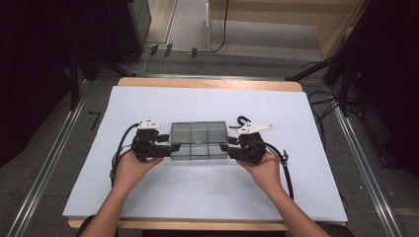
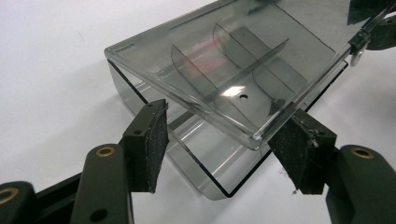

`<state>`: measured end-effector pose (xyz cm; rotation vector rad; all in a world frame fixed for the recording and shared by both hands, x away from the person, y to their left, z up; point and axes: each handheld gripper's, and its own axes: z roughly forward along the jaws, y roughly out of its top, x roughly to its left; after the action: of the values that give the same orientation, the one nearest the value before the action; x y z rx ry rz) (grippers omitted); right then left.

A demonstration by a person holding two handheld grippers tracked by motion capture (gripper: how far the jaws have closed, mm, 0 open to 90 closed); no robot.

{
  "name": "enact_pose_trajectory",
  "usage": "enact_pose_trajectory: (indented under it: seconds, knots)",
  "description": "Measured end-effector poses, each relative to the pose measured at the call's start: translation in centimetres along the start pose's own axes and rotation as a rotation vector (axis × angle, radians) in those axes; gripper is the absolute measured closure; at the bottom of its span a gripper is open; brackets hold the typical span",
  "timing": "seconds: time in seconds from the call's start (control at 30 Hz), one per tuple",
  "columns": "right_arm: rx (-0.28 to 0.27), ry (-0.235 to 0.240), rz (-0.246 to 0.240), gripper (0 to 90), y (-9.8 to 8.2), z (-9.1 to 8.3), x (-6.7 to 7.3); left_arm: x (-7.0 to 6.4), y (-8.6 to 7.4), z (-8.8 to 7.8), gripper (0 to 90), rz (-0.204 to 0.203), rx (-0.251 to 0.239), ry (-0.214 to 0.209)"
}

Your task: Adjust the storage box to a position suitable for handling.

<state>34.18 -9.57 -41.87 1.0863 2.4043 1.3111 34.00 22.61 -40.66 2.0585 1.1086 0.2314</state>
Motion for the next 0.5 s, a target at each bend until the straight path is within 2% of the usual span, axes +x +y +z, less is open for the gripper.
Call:
enact_pose_trajectory:
  seconds: [0.5]
  knots:
    - [-0.011,-0.020,0.005,60.9,0.72,-0.20,-0.50,0.24,0.85,-0.31,38.0,-0.011,0.008,-0.003]
